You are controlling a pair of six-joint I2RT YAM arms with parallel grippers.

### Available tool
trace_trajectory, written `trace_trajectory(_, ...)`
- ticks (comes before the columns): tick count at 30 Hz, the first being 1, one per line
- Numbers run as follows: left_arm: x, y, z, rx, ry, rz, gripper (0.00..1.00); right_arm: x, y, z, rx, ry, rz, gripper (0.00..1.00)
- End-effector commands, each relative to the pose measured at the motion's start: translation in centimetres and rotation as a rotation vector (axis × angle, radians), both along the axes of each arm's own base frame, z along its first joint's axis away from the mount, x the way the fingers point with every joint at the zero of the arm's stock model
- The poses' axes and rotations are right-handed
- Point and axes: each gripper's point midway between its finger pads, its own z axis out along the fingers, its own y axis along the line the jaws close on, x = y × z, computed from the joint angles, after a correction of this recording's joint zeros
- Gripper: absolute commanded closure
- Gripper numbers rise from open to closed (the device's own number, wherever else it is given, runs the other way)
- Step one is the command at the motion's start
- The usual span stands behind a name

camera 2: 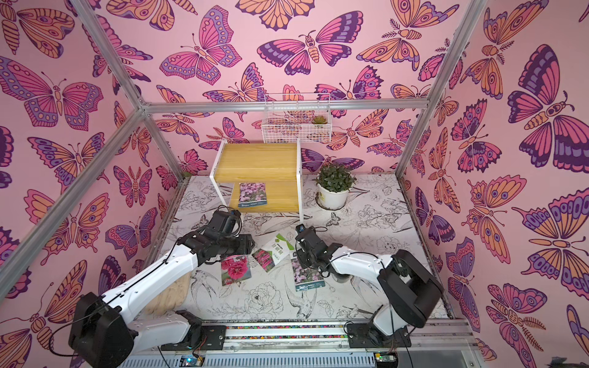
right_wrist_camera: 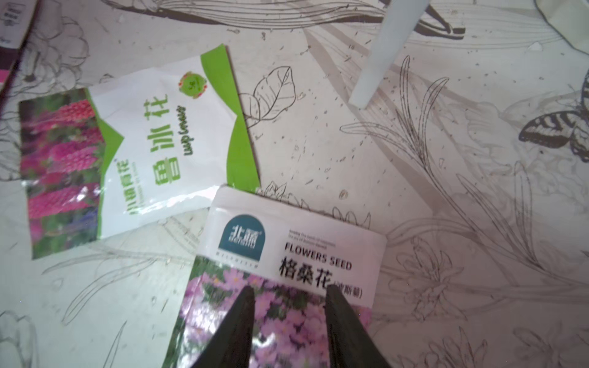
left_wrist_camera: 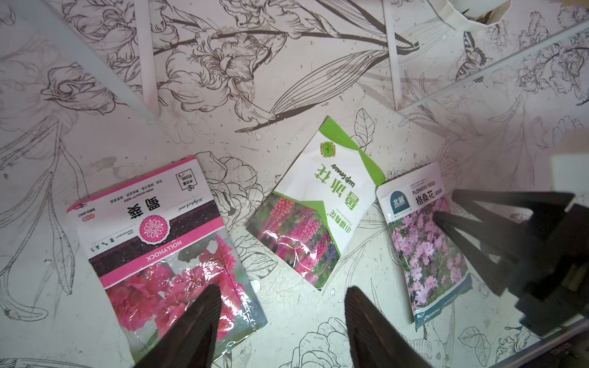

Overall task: Take the seed bag off the shelf
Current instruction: Adjust the seed packet at the center of the board.

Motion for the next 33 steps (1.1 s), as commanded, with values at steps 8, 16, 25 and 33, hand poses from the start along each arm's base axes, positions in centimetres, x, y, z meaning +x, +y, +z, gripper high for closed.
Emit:
trace_trajectory(8,-0.9,0.4,-0.2,-0.003,0.024,0.005,0.35,1.7,1.8,-0.8,0.011,-0.007,0.030,0.61)
trace_trajectory(16,-0.9,0.6,0.0,0.002,0.013,0.005,0.36,1.8,0.5,-2.6,-0.071,0.013,0.007,0.62)
trace_trajectory(25,-0.7,0.4,-0.2,0.003,0.024,0.001,0.36,1.6,-1.1,-1.9,-0.098,-0.008,-0.025,0.61)
trace_trajectory(33,-0.6,0.9,0.0,0.016,0.006,0.011,0.36,1.3,0.2,1.1,-0.016,-0.040,0.031,0.61)
